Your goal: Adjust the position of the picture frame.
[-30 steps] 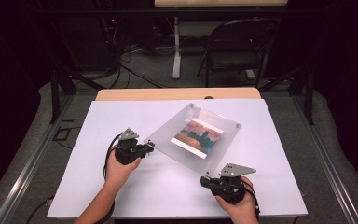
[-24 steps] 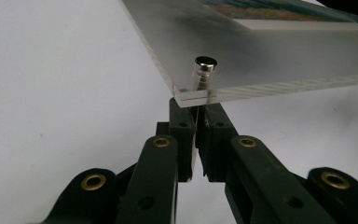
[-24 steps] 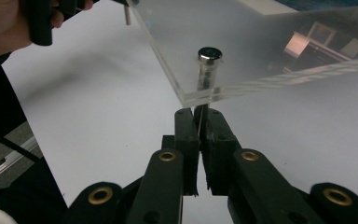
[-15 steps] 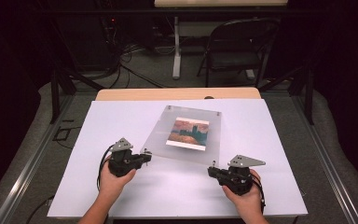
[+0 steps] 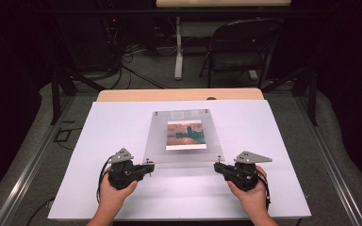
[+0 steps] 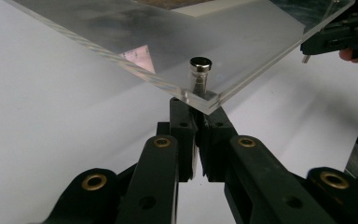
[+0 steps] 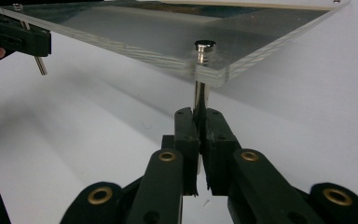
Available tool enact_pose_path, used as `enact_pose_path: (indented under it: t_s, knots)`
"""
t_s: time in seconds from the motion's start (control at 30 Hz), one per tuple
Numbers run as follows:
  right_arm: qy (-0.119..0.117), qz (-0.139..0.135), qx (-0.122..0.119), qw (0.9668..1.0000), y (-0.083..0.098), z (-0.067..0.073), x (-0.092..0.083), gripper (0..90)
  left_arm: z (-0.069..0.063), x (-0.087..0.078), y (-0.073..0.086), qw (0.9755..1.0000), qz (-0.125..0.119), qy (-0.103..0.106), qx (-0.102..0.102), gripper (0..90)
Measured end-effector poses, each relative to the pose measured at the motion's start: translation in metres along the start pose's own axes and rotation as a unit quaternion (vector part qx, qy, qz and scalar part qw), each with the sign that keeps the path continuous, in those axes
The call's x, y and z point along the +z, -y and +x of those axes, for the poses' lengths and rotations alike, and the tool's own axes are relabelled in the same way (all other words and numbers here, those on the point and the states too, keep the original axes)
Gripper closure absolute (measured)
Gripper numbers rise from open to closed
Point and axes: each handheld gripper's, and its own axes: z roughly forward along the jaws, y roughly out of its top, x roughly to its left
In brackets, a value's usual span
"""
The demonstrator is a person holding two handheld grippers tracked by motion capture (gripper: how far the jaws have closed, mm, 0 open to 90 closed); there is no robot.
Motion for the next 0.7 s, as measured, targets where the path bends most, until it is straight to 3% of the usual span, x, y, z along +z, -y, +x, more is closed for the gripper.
enact_pose_path:
  t_s: [0.3, 0.7]
  knots:
    - [-0.01, -0.004, -0.001, 0.9999, -0.011, 0.001, 0.006, 85.9, 0.012, -0.002, -0.011, 0.9994, -0.019, -0.009, -0.025, 85.0]
    - [0.016, -0.008, 0.016, 0.9997, -0.035, -0.017, 0.025, 85.9, 0.027, 0.016, -0.032, 0.9987, -0.026, -0.02, -0.037, 85.0]
